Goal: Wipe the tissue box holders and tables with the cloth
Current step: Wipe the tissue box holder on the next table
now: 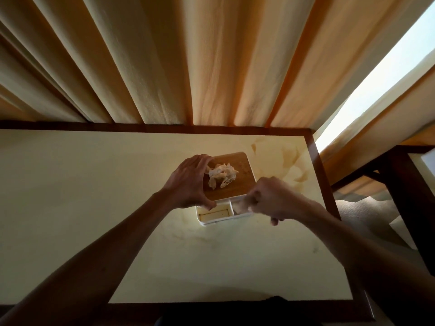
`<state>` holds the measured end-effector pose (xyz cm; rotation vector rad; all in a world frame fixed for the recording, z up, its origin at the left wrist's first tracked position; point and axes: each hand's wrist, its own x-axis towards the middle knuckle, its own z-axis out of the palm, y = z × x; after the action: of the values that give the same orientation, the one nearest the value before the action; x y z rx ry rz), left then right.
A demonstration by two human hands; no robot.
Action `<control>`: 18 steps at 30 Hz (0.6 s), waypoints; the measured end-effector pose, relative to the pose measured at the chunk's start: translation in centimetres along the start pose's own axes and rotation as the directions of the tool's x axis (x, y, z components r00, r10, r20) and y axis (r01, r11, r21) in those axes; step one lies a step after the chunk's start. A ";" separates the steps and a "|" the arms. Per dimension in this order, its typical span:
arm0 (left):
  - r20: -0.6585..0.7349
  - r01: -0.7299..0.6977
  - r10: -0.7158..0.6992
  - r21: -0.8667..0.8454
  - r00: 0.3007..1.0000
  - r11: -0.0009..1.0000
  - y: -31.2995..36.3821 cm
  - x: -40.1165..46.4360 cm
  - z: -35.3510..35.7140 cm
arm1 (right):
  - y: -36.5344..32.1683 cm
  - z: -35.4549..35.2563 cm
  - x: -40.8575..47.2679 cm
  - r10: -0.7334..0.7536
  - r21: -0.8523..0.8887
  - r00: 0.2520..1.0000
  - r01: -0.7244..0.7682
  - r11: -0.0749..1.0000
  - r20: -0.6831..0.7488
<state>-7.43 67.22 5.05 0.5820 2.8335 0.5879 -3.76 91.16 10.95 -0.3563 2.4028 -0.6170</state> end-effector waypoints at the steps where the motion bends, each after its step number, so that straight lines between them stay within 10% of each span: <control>1: -0.007 0.006 -0.006 -0.009 1.000 1.000 0.0 0.0 0.2 | 0.1 -1.0 -1.1 -0.010 0.053 0.996 0.015 0.998 -0.084; 5: -0.055 0.054 -0.056 -0.046 0.997 0.998 0.5 0.1 0.8 | 1.3 -1.6 -3.6 0.269 0.206 0.774 -0.181 0.962 -0.573; 8: -0.094 0.090 -0.093 -0.037 0.991 0.995 1.4 0.0 1.3 | 0.9 2.0 -2.5 0.541 0.576 0.638 -0.182 0.797 -0.548; 18: -0.148 0.091 -0.092 -0.011 0.985 0.996 1.7 0.0 2.0 | -3.1 7.0 0.9 0.365 0.417 0.838 -0.186 0.890 -0.405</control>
<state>-6.31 69.35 3.93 0.4207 2.9776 0.6455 0.28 85.78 7.24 0.3504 2.6419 -1.0880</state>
